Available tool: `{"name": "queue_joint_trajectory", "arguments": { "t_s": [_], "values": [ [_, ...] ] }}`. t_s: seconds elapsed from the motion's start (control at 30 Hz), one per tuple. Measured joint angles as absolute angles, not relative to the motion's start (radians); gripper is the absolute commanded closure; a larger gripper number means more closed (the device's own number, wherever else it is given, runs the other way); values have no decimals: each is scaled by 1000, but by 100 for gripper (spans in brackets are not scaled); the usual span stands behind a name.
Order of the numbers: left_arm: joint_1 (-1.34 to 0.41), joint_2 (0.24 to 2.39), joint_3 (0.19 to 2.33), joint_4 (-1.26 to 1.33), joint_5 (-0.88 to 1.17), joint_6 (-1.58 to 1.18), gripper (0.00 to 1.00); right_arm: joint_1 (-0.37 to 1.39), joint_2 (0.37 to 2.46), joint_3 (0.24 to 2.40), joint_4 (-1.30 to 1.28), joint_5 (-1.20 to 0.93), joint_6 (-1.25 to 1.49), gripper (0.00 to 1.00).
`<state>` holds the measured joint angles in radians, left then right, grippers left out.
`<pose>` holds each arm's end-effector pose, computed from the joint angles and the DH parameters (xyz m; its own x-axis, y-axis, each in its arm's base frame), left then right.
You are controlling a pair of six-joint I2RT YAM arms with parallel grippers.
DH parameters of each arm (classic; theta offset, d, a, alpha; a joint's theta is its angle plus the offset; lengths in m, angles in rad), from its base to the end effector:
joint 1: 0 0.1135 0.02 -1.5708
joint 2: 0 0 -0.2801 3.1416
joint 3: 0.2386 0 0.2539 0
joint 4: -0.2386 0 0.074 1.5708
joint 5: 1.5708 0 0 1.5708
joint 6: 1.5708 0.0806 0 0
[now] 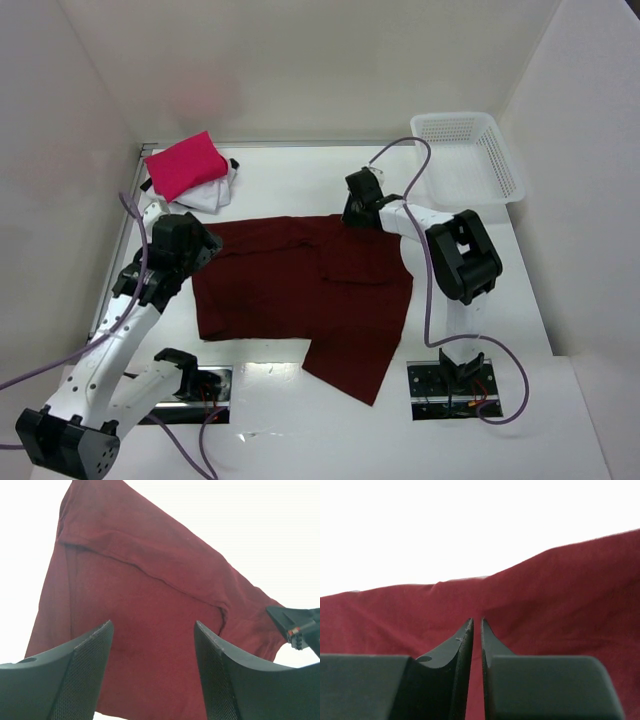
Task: Fold and stack the t-shirts
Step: Fold the flattened tshirt in 1/3 of the way
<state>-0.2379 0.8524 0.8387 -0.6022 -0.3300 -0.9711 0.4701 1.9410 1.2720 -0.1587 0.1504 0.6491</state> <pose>0.2062 -0.0231 0.2942 -0.2887 -0.7336 -0.6152 -0.4827 0.6665 -0.5682 0.4121 0.1958 0.1555 -0.7391 0.2949 -0.6057 0.1121 0.9404 0.3211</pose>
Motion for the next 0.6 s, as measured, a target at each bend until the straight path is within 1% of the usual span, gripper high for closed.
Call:
{"name": "queue_joint_trajectory", "arguments": {
  "t_s": [0.17,0.37,0.5,0.53,0.6],
  "values": [
    [-238,817,837,-599,-309,-959,23,455,1992,1315,-192,154,613,88],
    [-238,734,828,-597,-308,-945,22,440,2013,1319,-229,160,587,92],
    [-238,766,845,-602,-309,-933,19,436,2029,1344,-251,162,574,95],
    [-238,787,855,-601,-308,-925,19,434,2033,1350,-253,161,572,98],
    [-238,821,863,-597,-305,-917,18,425,2036,1354,-255,151,567,100]
  ]
}}
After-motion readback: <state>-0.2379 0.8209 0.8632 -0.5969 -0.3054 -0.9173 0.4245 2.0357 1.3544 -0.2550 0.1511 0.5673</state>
